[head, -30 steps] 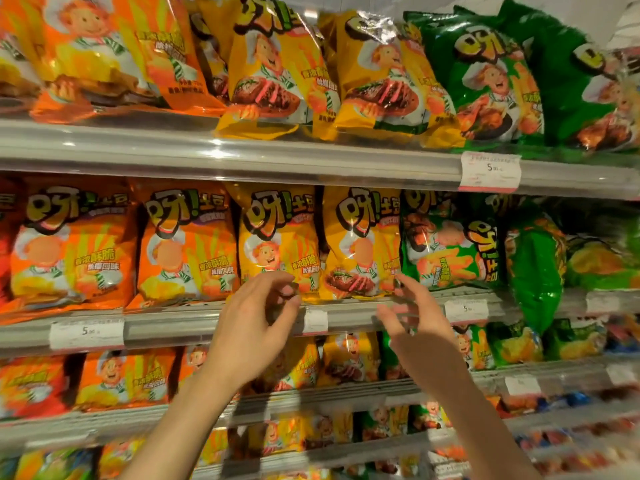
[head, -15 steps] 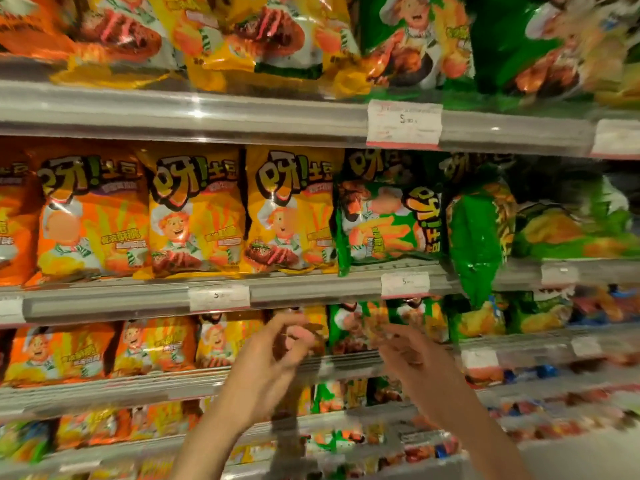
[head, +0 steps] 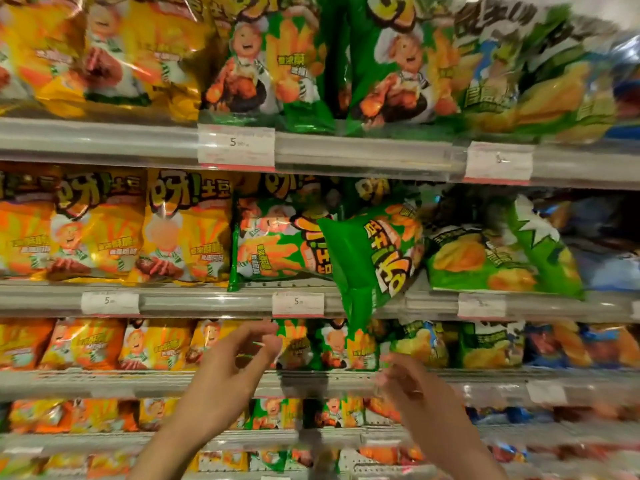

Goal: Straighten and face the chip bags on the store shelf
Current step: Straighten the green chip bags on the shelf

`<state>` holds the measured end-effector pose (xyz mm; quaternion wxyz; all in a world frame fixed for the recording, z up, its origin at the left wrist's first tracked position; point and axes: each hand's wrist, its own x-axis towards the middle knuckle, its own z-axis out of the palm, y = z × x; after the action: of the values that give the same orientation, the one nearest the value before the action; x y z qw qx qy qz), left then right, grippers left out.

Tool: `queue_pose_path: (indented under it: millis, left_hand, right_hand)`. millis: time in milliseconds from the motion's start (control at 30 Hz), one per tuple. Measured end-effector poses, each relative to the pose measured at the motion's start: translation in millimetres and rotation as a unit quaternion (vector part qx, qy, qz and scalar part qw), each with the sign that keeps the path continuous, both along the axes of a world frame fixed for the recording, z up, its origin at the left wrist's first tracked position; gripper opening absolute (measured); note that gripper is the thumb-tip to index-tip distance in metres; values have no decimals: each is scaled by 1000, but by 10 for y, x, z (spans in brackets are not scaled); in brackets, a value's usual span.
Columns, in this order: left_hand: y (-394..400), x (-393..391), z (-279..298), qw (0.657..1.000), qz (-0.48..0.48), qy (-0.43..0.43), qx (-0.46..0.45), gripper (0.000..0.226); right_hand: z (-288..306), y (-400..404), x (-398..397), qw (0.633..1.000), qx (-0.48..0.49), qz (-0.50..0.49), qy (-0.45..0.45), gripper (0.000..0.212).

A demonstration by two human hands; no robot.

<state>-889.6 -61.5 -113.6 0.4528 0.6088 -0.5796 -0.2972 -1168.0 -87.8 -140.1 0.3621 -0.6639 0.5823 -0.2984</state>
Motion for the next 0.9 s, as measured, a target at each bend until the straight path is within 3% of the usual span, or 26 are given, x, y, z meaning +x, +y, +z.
queue_pose_path:
  millis: [267, 533, 633, 800, 900]
  left_hand:
    - [-295, -235, 221, 999, -25, -24, -35, 14]
    - [-649, -453, 457, 992, -93, -29, -84, 39]
    - [-745, -466, 515, 987, -98, -54, -115, 50]
    - [-862, -467, 557, 976, -110, -96, -159, 43]
    - [-921, -403, 527, 964, -102, -160, -184, 39]
  right_hand:
    - [468, -214, -420, 996, -76, -39, 24, 20]
    - [1025, -436, -368, 964, -238, -43, 107, 27]
    - [1165, -617, -259, 928, -303, -14, 217, 51]
    - [1396, -1016, -18, 882, -273, 109, 369, 117]
    - [1446, -1254, 80, 853, -282, 162, 408, 132]
